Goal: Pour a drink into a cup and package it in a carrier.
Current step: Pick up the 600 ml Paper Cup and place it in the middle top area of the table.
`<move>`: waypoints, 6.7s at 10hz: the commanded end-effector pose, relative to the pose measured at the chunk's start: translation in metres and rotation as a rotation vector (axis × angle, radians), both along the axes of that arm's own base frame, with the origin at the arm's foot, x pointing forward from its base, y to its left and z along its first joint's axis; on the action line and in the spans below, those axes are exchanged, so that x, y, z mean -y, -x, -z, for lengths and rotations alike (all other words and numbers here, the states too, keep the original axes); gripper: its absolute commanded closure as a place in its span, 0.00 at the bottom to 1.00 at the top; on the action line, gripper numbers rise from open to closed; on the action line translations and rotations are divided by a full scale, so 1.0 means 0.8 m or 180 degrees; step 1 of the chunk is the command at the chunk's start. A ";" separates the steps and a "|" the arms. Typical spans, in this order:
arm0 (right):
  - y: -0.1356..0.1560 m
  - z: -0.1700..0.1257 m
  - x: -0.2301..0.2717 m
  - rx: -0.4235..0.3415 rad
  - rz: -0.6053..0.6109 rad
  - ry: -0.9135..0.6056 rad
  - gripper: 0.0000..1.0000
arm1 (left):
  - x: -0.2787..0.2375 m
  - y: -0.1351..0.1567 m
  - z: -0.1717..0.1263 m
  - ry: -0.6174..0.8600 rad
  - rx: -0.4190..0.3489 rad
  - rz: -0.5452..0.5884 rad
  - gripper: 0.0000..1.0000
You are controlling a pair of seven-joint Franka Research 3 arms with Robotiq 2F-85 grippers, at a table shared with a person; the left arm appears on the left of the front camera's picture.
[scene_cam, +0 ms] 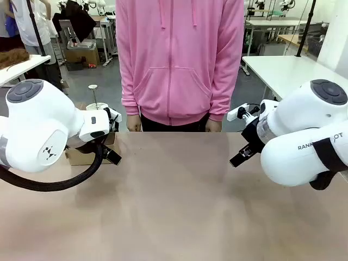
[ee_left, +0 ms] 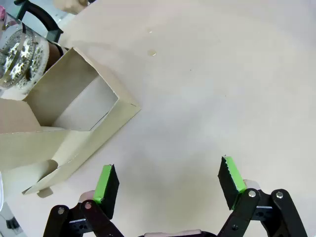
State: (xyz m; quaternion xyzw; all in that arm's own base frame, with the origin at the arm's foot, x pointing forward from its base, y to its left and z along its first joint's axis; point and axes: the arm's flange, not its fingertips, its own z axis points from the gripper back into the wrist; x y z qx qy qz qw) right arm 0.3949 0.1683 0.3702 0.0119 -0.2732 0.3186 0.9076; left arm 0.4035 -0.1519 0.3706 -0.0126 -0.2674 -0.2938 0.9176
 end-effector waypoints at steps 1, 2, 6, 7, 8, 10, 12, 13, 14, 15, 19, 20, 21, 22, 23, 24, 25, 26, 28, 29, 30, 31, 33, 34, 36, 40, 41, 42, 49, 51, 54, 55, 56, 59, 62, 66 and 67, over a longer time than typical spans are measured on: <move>0.000 0.000 0.000 0.0000 0.0000 0.0000 0.00 | 0.000 0.000 0.000 0.0000 0.0000 0.0000 0.00; 0.000 0.000 0.000 0.0000 0.0000 0.0000 0.00 | 0.000 0.000 0.000 0.0000 0.0000 0.0000 0.00; 0.000 0.000 0.000 0.0000 0.0000 0.0000 0.00 | 0.000 0.000 0.000 0.0000 0.0000 0.0000 0.00; 0.000 0.000 0.000 0.0000 0.0000 0.0000 0.00 | 0.000 0.000 0.000 0.0000 0.0000 0.0000 0.00; 0.000 0.000 0.000 0.0000 0.0000 0.0000 0.00 | 0.000 0.000 0.000 0.0000 0.0000 0.0000 0.00; 0.000 0.000 0.000 -0.0001 -0.0001 0.0002 0.00 | 0.000 0.000 0.000 0.0000 0.0000 0.0000 0.00; -0.048 -0.060 0.046 0.0139 0.0098 -0.0151 0.00 | 0.000 0.000 0.000 0.0000 0.0000 0.0000 0.00; -0.070 -0.099 0.092 0.0088 0.0038 -0.0304 0.00 | 0.000 0.000 0.000 0.0000 0.0000 0.0000 0.00; -0.086 -0.119 0.134 0.0051 -0.0012 -0.0471 0.00 | 0.000 0.000 0.000 0.0000 0.0000 0.0000 0.00; -0.095 -0.139 0.185 0.0057 -0.0174 -0.0765 0.00 | 0.000 0.000 0.000 0.0000 0.0000 0.0000 0.00; -0.096 -0.144 0.351 0.0466 -0.0641 -0.1489 0.00 | 0.000 0.000 0.000 0.0000 0.0000 0.0000 0.00; -0.093 -0.128 0.377 0.0560 -0.0680 -0.1600 0.00 | 0.000 0.000 0.000 0.0000 0.0000 0.0000 0.00; -0.091 -0.110 0.401 0.0669 -0.0690 -0.1698 0.00 | 0.000 0.000 0.000 0.0000 0.0000 0.0000 0.00; -0.086 -0.087 0.426 0.0890 -0.0694 -0.1833 0.00 | 0.000 0.000 0.000 0.0000 0.0000 0.0000 0.00; -0.081 -0.066 0.446 0.1089 -0.0730 -0.1993 0.00 | 0.000 0.000 0.000 0.0000 0.0000 0.0000 0.00; -0.074 -0.044 0.464 0.1160 -0.0734 -0.2112 0.00 | 0.000 0.000 0.000 0.0000 0.0000 0.0000 0.00; -0.068 -0.027 0.477 0.1213 -0.0735 -0.2203 0.00 | 0.000 0.000 0.000 0.0000 0.0000 0.0000 0.00; -0.064 -0.016 0.487 0.1266 -0.0722 -0.2249 0.00 | 0.000 0.000 0.000 0.0000 0.0000 0.0000 0.00; -0.066 -0.017 0.484 0.1305 -0.0722 -0.2199 0.00 | 0.000 0.000 0.000 0.0000 0.0000 0.0000 0.00; -0.069 -0.024 0.479 0.1352 -0.0728 -0.2170 0.00 | 0.000 0.000 0.000 0.0000 0.0000 0.0000 0.00; -0.051 -0.002 0.487 0.1187 -0.0654 -0.2292 0.00 | 0.000 0.000 0.000 0.0000 0.0000 0.0000 0.00; -0.051 -0.002 0.487 0.1187 -0.0654 -0.2292 0.00 | 0.000 0.000 0.000 0.0000 0.0000 0.0000 0.00; -0.051 -0.002 0.487 0.1187 -0.0654 -0.2292 0.00 | 0.000 0.000 0.000 0.0000 0.0000 0.0000 0.00; -0.055 -0.004 0.488 0.1181 -0.0656 -0.2266 0.00 | 0.000 0.000 0.000 0.0000 0.0000 0.0000 0.00; -0.041 0.030 0.508 0.1487 -0.0953 -0.2542 0.00 | 0.000 0.000 0.000 0.0000 0.0000 0.0000 0.00; -0.014 0.089 0.505 0.1909 -0.1317 -0.2760 0.00 | 0.000 0.000 0.000 0.0000 0.0000 0.0000 0.00; -0.009 0.098 0.496 0.2003 -0.1324 -0.2693 0.00 | 0.000 0.000 0.000 0.0000 0.0000 0.0000 0.00; -0.008 0.107 0.489 0.2041 -0.1298 -0.2633 0.00 | 0.000 0.000 0.000 0.0000 0.0000 0.0000 0.00; -0.024 0.154 0.425 0.1865 -0.1338 -0.2762 0.00 | 0.000 0.000 0.000 0.0000 0.0000 0.0000 0.00; -0.035 0.163 0.415 0.1846 -0.1179 -0.2753 0.00 | 0.000 0.000 0.000 0.0000 0.0000 0.0000 0.00; -0.045 0.172 0.397 0.1784 -0.1185 -0.2847 0.00 | 0.000 0.000 0.000 0.0000 0.0000 0.0000 0.00; -0.047 0.173 0.392 0.1759 -0.1200 -0.2864 0.00 | 0.000 0.000 0.000 0.0000 0.0000 0.0000 0.00; -0.049 0.173 0.387 0.1757 -0.1200 -0.2872 0.00 | 0.000 0.000 0.000 0.0000 0.0000 0.0000 0.00; -0.059 0.175 0.376 0.1776 -0.1133 -0.2874 0.00 | 0.000 0.000 0.000 0.0000 0.0000 0.0000 0.00; -0.073 0.176 0.366 0.1741 -0.1099 -0.2911 0.00 | 0.000 0.000 0.000 0.0000 0.0000 0.0000 0.00; -0.075 0.179 0.367 0.1728 -0.1280 -0.3018 0.20 | 0.000 0.000 0.000 0.0000 0.0000 0.0000 0.00; -0.066 0.181 0.364 0.1738 -0.1209 -0.2935 0.20 | 0.000 0.000 0.000 0.0000 0.0000 0.0000 0.00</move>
